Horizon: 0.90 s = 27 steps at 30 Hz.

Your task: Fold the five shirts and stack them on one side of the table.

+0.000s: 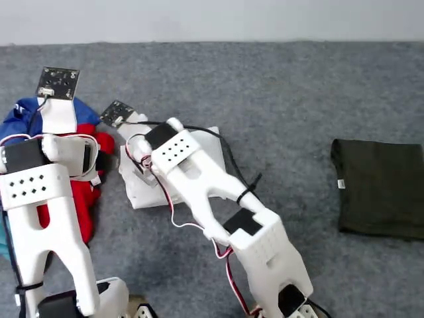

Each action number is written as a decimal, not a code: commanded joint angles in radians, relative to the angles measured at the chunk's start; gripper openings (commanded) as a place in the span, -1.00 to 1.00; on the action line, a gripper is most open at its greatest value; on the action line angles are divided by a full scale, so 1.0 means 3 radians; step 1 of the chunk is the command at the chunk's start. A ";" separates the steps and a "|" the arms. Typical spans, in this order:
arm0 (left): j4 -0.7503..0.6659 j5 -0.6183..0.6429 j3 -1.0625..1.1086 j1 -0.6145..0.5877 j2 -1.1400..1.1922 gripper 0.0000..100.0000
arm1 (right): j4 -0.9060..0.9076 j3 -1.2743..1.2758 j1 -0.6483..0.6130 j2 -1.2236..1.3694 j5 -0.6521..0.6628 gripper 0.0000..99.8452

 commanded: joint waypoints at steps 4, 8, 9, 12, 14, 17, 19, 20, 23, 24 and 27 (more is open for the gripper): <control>0.0026 0.0000 -0.0269 -0.0578 -0.0123 -0.37 | -0.0054 -0.0537 -0.0125 0.0258 -0.0036 -0.98; 0.0026 0.0000 -0.0284 -0.0696 -0.0123 -0.37 | -0.0018 -0.0823 -0.0202 0.0524 -0.0036 -0.96; 0.0026 0.0000 -0.0284 -0.0701 -0.0123 -0.37 | 0.0013 -0.0875 -0.0222 0.0560 -0.0031 -0.93; 0.0026 -0.0015 -0.0284 -0.0701 -0.0123 -0.37 | 0.0274 -0.1125 -0.0320 0.0621 -0.0031 -0.74; 0.0026 -0.0015 -0.0284 -0.0701 -0.0123 -0.37 | 0.0458 -0.1320 -0.0350 0.0611 -0.0031 -0.59; 0.0026 -0.0020 -0.0284 -0.0706 -0.0123 -0.37 | 0.0713 -0.1688 -0.0345 0.0596 -0.0036 -0.51; 0.0026 -0.0020 -0.0284 -0.0706 -0.0123 -0.37 | 0.0913 -0.1949 -0.0335 0.0596 -0.0036 -0.51; 0.0026 -0.0020 -0.0284 -0.0706 -0.0123 -0.37 | 0.1020 -0.2092 -0.0330 0.0596 -0.0036 -0.51; 0.0020 -0.0020 -0.0284 -0.0767 -0.0123 -0.37 | 0.1332 -0.2486 -0.0263 0.0601 -0.0031 -0.51; 0.0020 -0.0020 -0.0284 -0.0808 -0.0123 -0.37 | 0.1419 -0.2598 -0.0217 0.0616 -0.0031 -0.51; 0.0005 -0.0020 -0.0284 -0.0941 -0.0123 -0.37 | 0.1496 -0.2649 0.0043 0.0688 -0.0031 -0.51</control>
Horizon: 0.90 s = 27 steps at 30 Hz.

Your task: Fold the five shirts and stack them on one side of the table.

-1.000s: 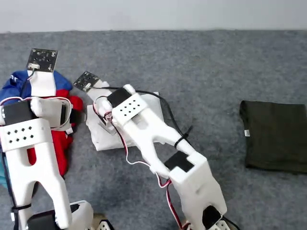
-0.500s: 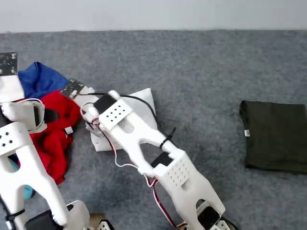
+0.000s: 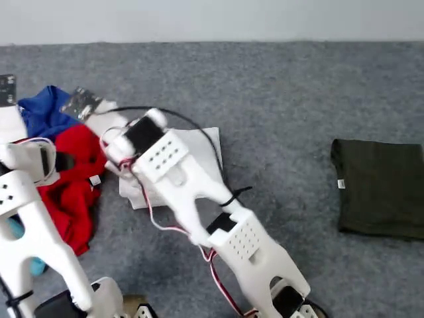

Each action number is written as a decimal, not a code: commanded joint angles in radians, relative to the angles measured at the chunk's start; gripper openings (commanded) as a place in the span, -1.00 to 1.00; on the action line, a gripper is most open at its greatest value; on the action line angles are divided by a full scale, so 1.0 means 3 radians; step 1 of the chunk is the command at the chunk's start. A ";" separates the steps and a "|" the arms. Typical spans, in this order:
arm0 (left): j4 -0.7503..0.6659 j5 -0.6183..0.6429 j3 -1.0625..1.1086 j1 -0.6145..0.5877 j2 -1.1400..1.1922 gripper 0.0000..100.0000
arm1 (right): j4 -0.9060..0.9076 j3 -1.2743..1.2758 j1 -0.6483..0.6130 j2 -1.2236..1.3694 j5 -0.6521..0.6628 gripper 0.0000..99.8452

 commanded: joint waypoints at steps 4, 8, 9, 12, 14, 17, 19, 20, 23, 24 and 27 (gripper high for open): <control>0.0000 -0.0020 -0.0115 -0.0128 -0.0123 -0.37 | 0.0136 -0.0051 0.0468 0.0294 -0.0036 -0.51; 0.0005 -0.0020 -0.0115 -0.0123 -0.0123 -0.37 | 0.0100 -0.0051 0.0386 0.0621 -0.0051 -0.51; 0.0005 -0.0020 -0.0115 -0.0123 -0.0123 -0.37 | 0.0079 -0.0051 0.0325 0.0683 -0.0097 -0.51; 0.0010 -0.0020 -0.0115 -0.0123 -0.0123 -0.37 | 0.0003 -0.0056 0.0100 0.0780 -0.0230 -0.51; 0.0015 -0.0020 -0.0115 -0.0123 -0.0123 -0.37 | -0.0028 -0.0066 -0.0059 0.0785 -0.0230 -0.51; 0.0015 -0.0020 -0.0115 -0.0123 -0.0123 -0.37 | -0.0023 -0.0148 -0.0243 0.0811 -0.0225 -0.51; 0.0015 -0.0020 -0.0115 -0.0123 -0.0123 -0.37 | -0.0023 -0.0143 -0.0284 0.0811 -0.0220 -0.51; 0.0015 -0.0020 -0.0115 -0.0123 -0.0123 -0.37 | -0.0013 -0.0138 -0.0284 0.0811 -0.0220 -0.51; 0.0020 -0.0020 -0.0115 -0.0123 -0.0123 -0.37 | 0.0100 -0.0159 -0.0217 0.0790 -0.0220 -0.51; 0.0020 -0.0020 -0.0115 -0.0123 -0.0123 -0.37 | 0.0141 -0.0164 -0.0187 0.0775 -0.0220 -0.51; 0.0020 -0.0020 -0.0115 -0.0123 -0.0123 -0.37 | 0.0161 -0.0138 -0.0105 0.0652 -0.0220 -0.51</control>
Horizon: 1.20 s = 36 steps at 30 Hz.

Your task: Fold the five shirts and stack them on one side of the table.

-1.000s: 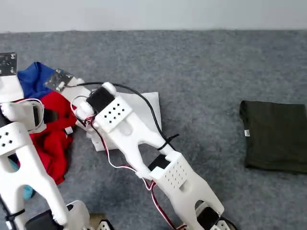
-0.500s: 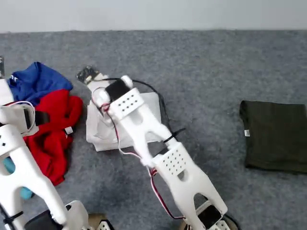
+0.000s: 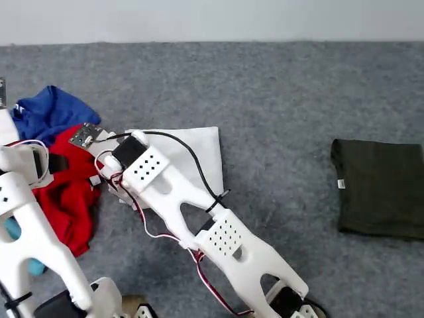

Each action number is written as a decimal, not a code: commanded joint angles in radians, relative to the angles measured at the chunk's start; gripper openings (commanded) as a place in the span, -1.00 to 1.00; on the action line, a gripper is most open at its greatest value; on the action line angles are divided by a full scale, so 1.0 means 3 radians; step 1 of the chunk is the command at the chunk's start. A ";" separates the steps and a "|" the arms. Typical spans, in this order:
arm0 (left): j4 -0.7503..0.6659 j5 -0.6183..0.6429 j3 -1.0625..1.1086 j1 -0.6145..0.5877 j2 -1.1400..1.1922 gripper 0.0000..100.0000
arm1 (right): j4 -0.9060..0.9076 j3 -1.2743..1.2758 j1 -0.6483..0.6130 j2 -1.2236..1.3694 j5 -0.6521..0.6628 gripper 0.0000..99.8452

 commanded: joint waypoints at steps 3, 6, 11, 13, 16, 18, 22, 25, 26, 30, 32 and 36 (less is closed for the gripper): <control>0.0020 -0.0020 -0.0115 -0.0015 -0.0123 -0.37 | 0.0136 -0.0128 0.0176 -0.0340 -0.0041 -0.51; 0.0020 -0.0020 -0.0115 -0.0015 -0.0123 -0.37 | 0.0136 -0.0102 0.0355 -0.0540 -0.0036 -0.51; 0.0020 -0.0020 -0.0115 -0.0015 -0.0123 -0.37 | 0.0136 -0.0097 0.0785 -0.0627 -0.0036 -0.49; 0.0020 -0.0020 -0.0110 -0.0010 -0.0118 -0.37 | 0.0141 -0.0056 0.0944 -0.0601 -0.0036 -0.45; 0.0020 -0.0020 -0.0110 -0.0010 -0.0118 -0.37 | 0.0141 0.0174 0.1138 -0.0550 -0.0036 -0.41; 0.0020 -0.0020 -0.0100 -0.0010 -0.0118 -0.37 | 0.0141 0.0384 0.1220 -0.0540 -0.0036 -0.35; 0.0020 -0.0015 -0.0095 -0.0010 -0.0118 -0.37 | 0.0130 0.0747 0.1286 -0.0540 -0.0036 -0.29; 0.0020 -0.0005 -0.0095 -0.0010 -0.0107 -0.37 | 0.0105 0.0849 0.1276 -0.0534 -0.0036 -0.29; 0.0020 -0.0005 -0.0095 -0.0010 -0.0107 -0.37 | 0.0084 0.0854 0.1276 -0.0529 -0.0041 -0.29; 0.0036 -0.0005 -0.0095 -0.0010 -0.0113 -0.37 | -0.0018 0.0849 0.1297 -0.0345 -0.0061 -0.29; 0.0097 -0.0005 -0.0095 -0.0010 -0.0113 -0.37 | -0.0079 0.0834 0.1286 -0.0166 -0.0066 -0.29; 0.0133 -0.0005 -0.0095 -0.0010 -0.0113 -0.37 | -0.0299 0.0829 0.1204 0.0130 -0.0066 -0.29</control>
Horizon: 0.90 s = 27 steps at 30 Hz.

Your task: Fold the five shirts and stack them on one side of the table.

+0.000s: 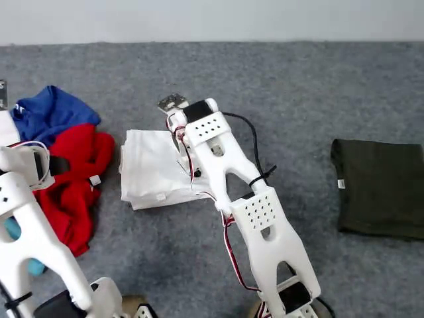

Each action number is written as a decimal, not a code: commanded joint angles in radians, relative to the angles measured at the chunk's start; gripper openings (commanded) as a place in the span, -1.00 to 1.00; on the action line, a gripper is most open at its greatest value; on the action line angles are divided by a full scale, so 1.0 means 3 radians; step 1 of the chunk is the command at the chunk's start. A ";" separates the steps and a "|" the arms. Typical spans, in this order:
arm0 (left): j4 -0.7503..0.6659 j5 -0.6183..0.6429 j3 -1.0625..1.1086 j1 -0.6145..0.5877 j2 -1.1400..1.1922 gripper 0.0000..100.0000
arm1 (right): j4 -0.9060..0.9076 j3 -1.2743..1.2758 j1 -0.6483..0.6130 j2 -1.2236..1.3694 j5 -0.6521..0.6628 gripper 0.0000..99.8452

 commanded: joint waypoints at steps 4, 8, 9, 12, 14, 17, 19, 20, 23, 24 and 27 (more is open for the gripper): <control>0.0031 -0.0005 -0.0095 -0.0010 -0.0113 -0.37 | -0.0156 -0.0159 -0.0095 0.0197 -0.0020 -0.31; 0.0031 -0.0005 -0.0095 -0.0010 -0.0113 -0.37 | -0.0156 -0.0215 -0.0115 0.0258 -0.0010 -0.51; 0.0031 -0.0005 -0.0095 -0.0010 -0.0113 -0.37 | -0.0156 -0.0215 -0.0115 0.0258 -0.0010 -0.58; 0.0031 -0.0005 -0.0095 -0.0010 -0.0113 -0.37 | -0.0151 -0.0210 -0.0115 0.0258 -0.0010 -0.76; 0.0031 -0.0005 -0.0095 -0.0010 -0.0118 -0.37 | -0.0151 -0.0210 -0.0115 0.0258 -0.0010 -0.81; 0.0031 -0.0005 -0.0095 -0.0010 -0.0118 -0.37 | -0.0151 -0.0210 -0.0105 0.0253 -0.0010 -0.82; 0.0036 -0.0005 -0.0095 -0.0010 -0.0118 -0.37 | -0.0146 -0.0210 -0.0095 0.0243 0.0102 -0.82; 0.0036 -0.0005 -0.0095 -0.0010 -0.0118 -0.37 | -0.0136 -0.0210 -0.0095 0.0243 0.0240 -0.82; 0.0036 -0.0005 -0.0095 -0.0010 -0.0118 -0.37 | 0.0028 -0.0312 -0.0110 0.0238 0.0537 -0.82; 0.0036 -0.0005 -0.0095 -0.0010 -0.0118 -0.37 | 0.0090 -0.0394 -0.0100 0.0238 0.0537 -0.82; 0.0036 -0.0005 -0.0095 -0.0010 -0.0118 -0.37 | 0.0238 -0.0762 -0.0028 0.0238 0.0537 -0.92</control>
